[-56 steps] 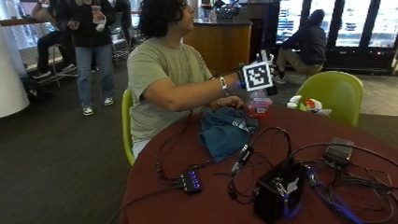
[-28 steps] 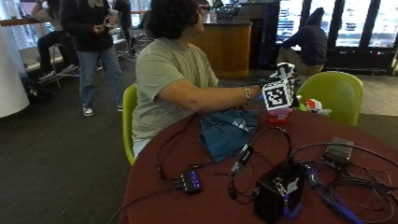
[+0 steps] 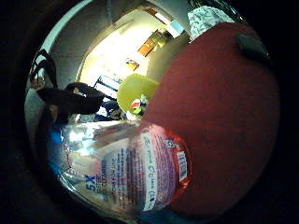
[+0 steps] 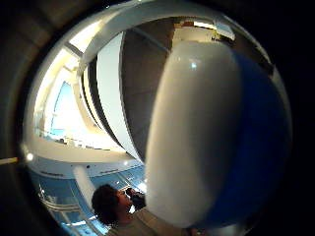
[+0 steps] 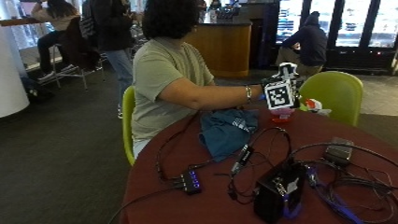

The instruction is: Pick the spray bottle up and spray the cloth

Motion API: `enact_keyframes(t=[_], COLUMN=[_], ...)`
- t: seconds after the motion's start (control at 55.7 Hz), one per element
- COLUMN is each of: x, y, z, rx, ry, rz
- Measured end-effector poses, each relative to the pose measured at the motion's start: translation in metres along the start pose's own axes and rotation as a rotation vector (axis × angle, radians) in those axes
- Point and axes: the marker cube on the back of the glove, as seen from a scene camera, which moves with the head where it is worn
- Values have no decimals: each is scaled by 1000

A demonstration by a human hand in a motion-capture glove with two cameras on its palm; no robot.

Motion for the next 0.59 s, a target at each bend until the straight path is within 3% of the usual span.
enact_keyframes(t=[0.233,0.359,0.593], x=[4,-11,-46], y=[31,45,124], z=[-28,-44,-114], rx=[-165,-152,-264], ry=[261,374,661], rz=[65,33,-84])
